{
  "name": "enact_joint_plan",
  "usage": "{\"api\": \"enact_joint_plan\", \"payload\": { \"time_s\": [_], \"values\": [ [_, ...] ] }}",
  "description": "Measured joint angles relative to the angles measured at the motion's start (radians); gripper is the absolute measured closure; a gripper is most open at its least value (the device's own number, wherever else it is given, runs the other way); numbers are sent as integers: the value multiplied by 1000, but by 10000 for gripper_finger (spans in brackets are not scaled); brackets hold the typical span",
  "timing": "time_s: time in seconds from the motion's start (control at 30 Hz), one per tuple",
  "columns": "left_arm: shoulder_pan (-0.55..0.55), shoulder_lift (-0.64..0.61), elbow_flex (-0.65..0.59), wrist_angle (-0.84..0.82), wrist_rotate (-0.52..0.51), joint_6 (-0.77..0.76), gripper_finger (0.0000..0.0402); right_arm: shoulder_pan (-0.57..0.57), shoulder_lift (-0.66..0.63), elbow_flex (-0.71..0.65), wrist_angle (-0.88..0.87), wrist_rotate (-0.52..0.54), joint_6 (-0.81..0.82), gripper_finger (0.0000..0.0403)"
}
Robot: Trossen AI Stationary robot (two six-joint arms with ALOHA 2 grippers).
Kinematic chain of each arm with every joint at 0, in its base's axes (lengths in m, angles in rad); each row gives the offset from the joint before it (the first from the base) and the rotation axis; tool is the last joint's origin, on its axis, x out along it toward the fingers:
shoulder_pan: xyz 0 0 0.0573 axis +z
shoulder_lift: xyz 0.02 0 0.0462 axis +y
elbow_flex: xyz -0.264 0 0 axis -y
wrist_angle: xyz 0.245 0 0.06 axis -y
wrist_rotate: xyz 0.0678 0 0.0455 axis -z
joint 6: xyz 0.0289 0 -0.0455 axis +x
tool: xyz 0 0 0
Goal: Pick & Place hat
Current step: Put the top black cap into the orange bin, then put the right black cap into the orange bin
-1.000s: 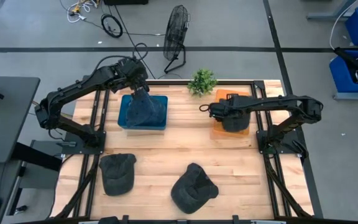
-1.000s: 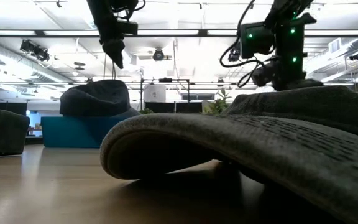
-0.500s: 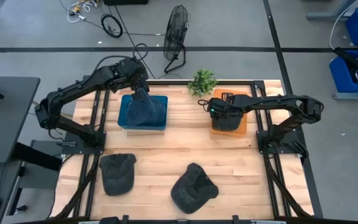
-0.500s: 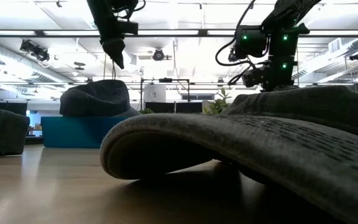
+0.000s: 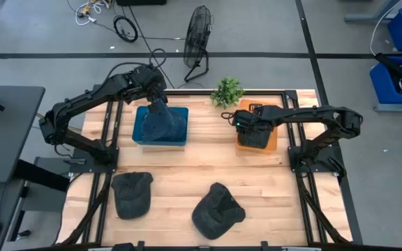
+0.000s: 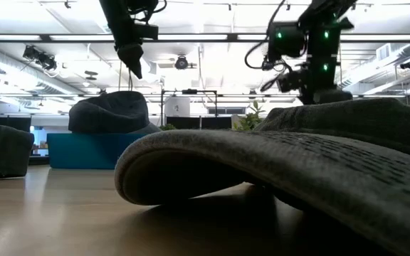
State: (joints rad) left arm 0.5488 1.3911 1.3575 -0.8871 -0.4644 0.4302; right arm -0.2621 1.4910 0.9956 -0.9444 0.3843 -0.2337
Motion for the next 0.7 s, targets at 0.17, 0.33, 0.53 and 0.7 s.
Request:
{"api": "enact_joint_plan", "payload": {
  "time_s": [0.17, 0.33, 0.53, 0.7],
  "values": [
    [0, 0, 0, 0, 0, 0, 274, 50, 0, 149, -132, -12, 168, 255],
    [0, 0, 0, 0, 0, 0, 274, 121, 0, 310, -132, -158, 311, 255],
    [-3, 0, 0, -9, 148, 0, 274, 265, 0, 383, -70, -193, 355, 269],
    [-12, 0, -1, -38, 356, 1, 274, 361, 8, 384, 21, -293, 612, 269]
  ]
}}
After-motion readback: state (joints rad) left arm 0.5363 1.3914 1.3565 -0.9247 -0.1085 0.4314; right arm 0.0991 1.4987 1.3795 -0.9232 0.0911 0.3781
